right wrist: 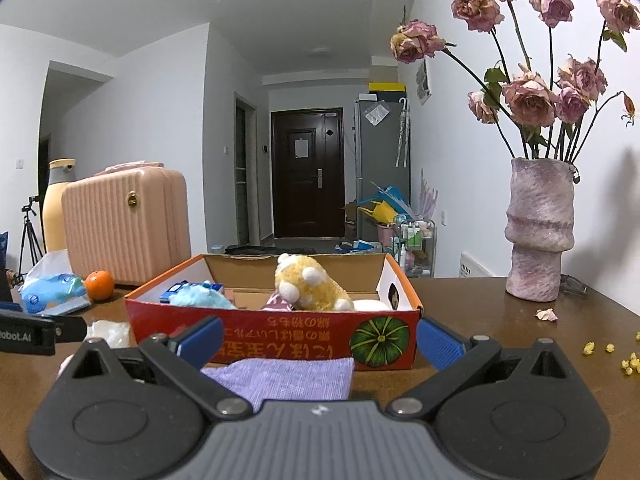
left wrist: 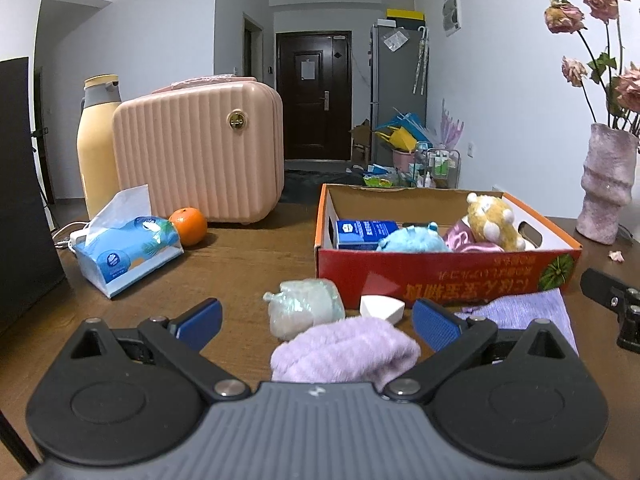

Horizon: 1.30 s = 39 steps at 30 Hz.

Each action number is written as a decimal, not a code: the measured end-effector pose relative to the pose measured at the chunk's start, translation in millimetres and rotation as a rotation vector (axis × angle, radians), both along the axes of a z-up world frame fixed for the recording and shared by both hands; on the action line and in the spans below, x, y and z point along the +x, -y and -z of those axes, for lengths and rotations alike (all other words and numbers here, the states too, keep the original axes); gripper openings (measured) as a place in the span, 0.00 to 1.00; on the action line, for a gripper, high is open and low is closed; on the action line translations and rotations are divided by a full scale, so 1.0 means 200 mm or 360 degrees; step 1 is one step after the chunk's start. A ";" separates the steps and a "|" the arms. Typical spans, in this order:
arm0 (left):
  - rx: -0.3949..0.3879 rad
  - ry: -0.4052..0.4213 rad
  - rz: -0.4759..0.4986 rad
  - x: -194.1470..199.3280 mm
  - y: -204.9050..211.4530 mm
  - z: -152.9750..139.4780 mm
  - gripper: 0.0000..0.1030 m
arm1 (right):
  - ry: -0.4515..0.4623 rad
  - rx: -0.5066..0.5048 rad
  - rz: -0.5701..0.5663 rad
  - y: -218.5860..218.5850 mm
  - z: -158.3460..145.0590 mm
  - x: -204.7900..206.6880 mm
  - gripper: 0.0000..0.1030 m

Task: Organize soft objects
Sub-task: 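Withdraw both tools from the box back over the table items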

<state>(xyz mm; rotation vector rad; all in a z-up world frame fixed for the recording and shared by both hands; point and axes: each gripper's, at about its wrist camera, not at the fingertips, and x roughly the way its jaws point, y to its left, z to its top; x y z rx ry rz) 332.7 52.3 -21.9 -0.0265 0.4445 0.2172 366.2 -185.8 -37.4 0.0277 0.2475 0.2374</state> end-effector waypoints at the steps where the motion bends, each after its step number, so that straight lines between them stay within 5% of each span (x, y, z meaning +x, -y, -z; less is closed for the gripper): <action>1: 0.0000 0.0000 0.0003 -0.01 0.00 0.00 1.00 | 0.0000 -0.0002 -0.0002 0.00 0.00 -0.01 1.00; 21: -0.0042 -0.0036 0.0056 -0.12 -0.09 0.02 1.00 | -0.0036 -0.0023 -0.0020 -0.01 0.04 -0.07 1.00; 39: -0.0026 -0.0047 0.0010 -0.12 -0.28 0.02 1.00 | -0.0123 -0.0070 -0.0185 -0.30 0.07 -0.05 1.00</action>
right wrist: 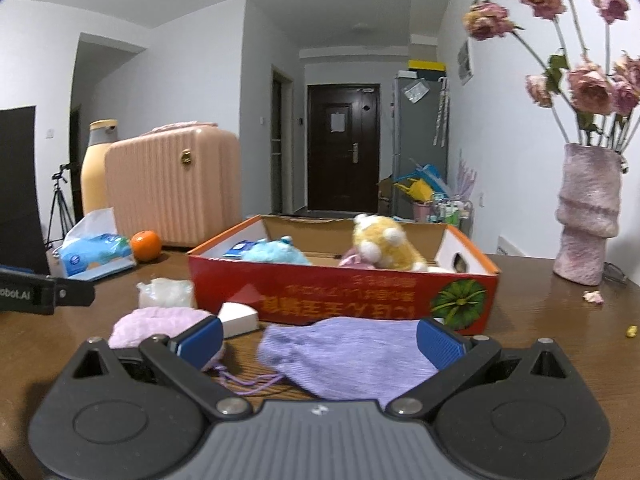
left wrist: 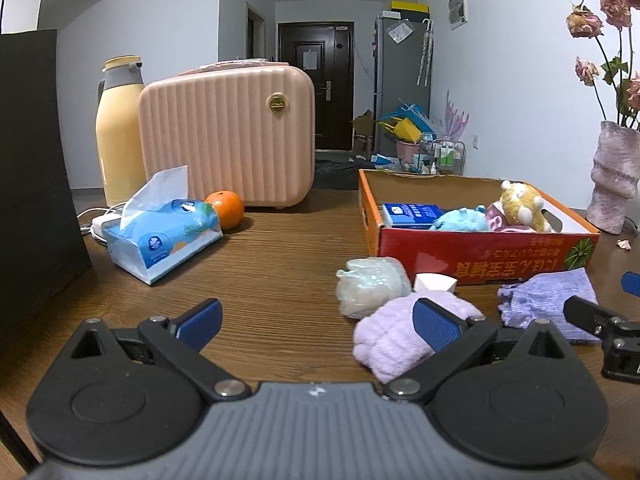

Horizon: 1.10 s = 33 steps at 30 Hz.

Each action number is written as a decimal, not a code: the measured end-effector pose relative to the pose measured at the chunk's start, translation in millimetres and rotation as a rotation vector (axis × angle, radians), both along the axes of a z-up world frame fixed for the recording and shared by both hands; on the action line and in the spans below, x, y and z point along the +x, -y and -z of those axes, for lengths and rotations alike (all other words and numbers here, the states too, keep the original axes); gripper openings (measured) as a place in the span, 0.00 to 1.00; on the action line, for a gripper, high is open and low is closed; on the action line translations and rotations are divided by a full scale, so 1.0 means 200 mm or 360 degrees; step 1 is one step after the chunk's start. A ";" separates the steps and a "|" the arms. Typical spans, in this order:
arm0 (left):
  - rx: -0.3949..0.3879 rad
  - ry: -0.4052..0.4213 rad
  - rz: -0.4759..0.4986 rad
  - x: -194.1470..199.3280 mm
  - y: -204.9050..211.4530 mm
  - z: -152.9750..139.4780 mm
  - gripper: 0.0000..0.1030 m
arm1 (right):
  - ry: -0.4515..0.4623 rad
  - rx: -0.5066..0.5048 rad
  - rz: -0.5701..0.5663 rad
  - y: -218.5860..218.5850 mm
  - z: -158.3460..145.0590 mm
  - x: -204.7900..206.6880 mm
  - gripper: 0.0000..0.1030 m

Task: Organize soft objects
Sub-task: 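Grasp the lavender fluffy towel with the right tool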

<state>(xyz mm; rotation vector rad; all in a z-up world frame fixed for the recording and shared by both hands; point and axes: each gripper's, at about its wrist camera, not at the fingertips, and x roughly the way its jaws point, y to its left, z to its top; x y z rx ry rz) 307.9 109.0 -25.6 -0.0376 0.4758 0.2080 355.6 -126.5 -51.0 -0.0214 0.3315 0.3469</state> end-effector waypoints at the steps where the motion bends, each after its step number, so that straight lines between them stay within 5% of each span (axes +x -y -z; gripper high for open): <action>1: 0.0002 -0.0002 -0.0003 0.00 -0.02 0.00 1.00 | -0.0008 0.0000 -0.0014 -0.02 0.00 0.00 1.00; 17: 0.0025 -0.0045 -0.0055 0.01 -0.31 0.01 1.00 | -0.0144 -0.0029 -0.0192 -0.39 0.03 0.09 1.00; 33: 0.0001 -0.0124 -0.0059 0.03 -0.46 0.05 1.00 | -0.0433 0.0043 -0.0151 -0.63 0.11 0.31 1.00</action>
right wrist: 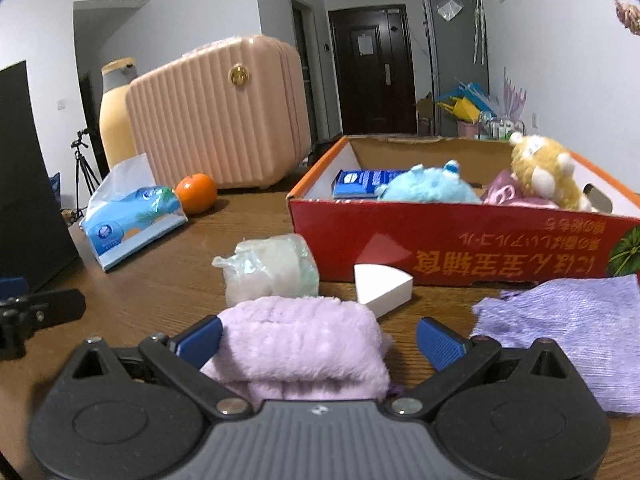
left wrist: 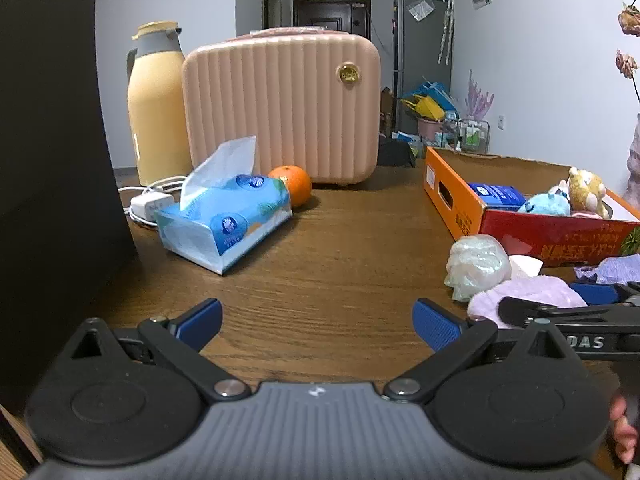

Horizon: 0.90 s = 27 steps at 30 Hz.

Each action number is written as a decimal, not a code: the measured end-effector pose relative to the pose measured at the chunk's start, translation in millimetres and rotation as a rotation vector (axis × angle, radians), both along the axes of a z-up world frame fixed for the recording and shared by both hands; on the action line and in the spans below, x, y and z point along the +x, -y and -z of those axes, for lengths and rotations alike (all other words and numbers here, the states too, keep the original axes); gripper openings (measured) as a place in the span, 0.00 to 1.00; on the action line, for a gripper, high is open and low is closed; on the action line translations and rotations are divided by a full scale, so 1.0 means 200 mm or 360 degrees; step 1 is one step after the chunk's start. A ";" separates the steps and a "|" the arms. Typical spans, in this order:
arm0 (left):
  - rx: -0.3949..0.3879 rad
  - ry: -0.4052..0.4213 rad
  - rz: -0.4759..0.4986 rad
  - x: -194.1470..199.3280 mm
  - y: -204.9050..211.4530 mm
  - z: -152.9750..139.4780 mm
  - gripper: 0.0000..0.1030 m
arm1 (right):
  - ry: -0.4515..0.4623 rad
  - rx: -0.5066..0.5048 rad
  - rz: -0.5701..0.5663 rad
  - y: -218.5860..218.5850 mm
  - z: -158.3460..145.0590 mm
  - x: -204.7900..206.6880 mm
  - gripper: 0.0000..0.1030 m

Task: Organize soft objects
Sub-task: 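Grasp the lavender fluffy towel with the right tool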

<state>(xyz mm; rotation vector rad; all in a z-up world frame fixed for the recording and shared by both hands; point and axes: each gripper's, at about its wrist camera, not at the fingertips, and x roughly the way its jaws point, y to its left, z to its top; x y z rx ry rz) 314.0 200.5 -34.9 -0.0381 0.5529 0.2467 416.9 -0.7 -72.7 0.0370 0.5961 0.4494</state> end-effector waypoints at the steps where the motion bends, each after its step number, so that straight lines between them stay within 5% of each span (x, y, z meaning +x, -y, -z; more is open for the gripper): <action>1: -0.0004 -0.0007 0.0003 0.00 0.00 0.00 1.00 | -0.0019 0.0002 -0.0010 -0.01 0.01 0.01 1.00; 6: -0.0004 -0.0013 0.0003 0.01 0.00 0.01 1.00 | -0.0088 0.0043 -0.0069 -0.04 0.02 0.04 0.97; 16: -0.0020 -0.0030 -0.0007 0.02 -0.01 0.02 1.00 | -0.0063 0.0132 -0.0241 -0.06 0.00 -0.01 0.41; 27: -0.0022 -0.0022 -0.0036 0.02 -0.02 0.02 1.00 | 0.0050 0.0206 -0.0221 0.01 -0.06 -0.06 0.30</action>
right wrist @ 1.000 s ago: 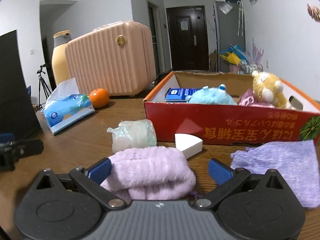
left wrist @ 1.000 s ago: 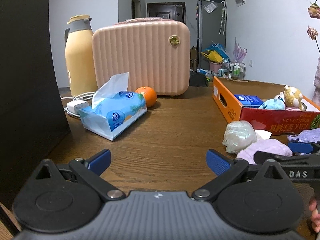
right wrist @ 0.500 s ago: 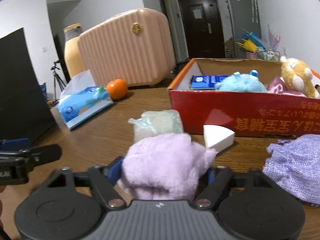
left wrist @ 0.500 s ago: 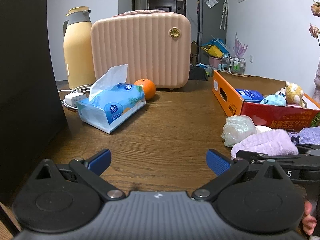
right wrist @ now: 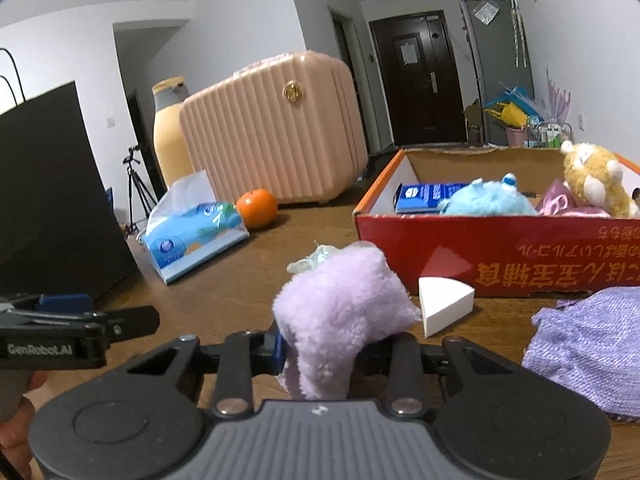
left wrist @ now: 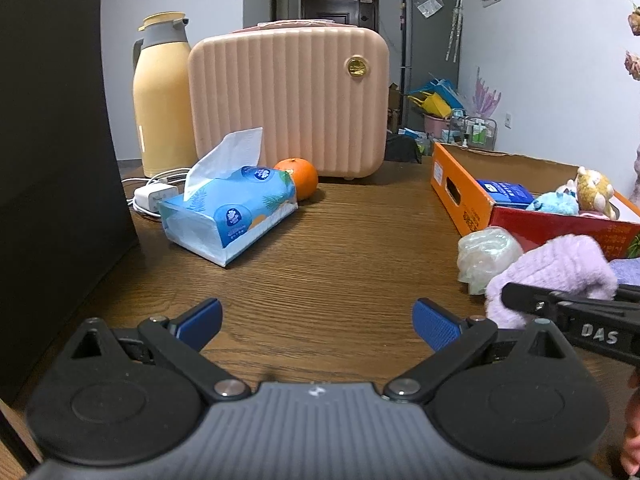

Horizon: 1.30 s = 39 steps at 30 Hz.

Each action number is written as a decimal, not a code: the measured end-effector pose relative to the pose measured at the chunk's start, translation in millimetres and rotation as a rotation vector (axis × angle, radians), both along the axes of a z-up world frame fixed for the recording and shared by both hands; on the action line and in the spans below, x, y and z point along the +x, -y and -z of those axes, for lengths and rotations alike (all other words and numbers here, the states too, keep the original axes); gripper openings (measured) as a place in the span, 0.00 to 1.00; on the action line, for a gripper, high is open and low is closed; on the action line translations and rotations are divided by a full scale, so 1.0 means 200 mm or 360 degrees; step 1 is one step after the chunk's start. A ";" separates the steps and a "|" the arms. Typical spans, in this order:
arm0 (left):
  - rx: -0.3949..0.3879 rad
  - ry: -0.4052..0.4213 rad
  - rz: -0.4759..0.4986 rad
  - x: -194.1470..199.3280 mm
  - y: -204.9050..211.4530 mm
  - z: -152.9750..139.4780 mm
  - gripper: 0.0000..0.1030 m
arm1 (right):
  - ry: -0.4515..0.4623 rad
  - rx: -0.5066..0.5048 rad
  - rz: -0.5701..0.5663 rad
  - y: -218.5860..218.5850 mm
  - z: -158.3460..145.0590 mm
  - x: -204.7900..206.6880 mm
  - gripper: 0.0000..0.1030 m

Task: Organize soft objects
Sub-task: 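Grasp the clear plastic bag with the left tool while the right tool holds the towel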

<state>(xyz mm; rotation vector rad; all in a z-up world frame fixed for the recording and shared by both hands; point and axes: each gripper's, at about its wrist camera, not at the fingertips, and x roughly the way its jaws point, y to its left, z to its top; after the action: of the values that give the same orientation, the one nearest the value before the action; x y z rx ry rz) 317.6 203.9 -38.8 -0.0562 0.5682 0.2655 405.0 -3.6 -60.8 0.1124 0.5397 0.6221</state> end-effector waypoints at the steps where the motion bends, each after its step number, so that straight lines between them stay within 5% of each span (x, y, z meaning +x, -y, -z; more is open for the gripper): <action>1: 0.0003 0.0001 -0.0011 0.00 0.00 0.00 1.00 | 0.0010 0.0007 0.0004 0.01 0.00 0.00 0.30; 17: -0.0003 0.0051 -0.0141 -0.03 0.06 -0.01 1.00 | 0.0122 0.0115 0.0117 0.26 -0.07 -0.06 0.30; 39: -0.0051 -0.0006 -0.0027 0.08 0.48 0.04 1.00 | 0.0228 0.0191 0.0331 0.72 -0.12 -0.02 0.30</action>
<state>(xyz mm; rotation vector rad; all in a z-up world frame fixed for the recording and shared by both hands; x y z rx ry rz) 333.7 107.2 -46.0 -0.0917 0.5759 0.2731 400.1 -148.4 -37.7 0.2323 0.3463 0.4552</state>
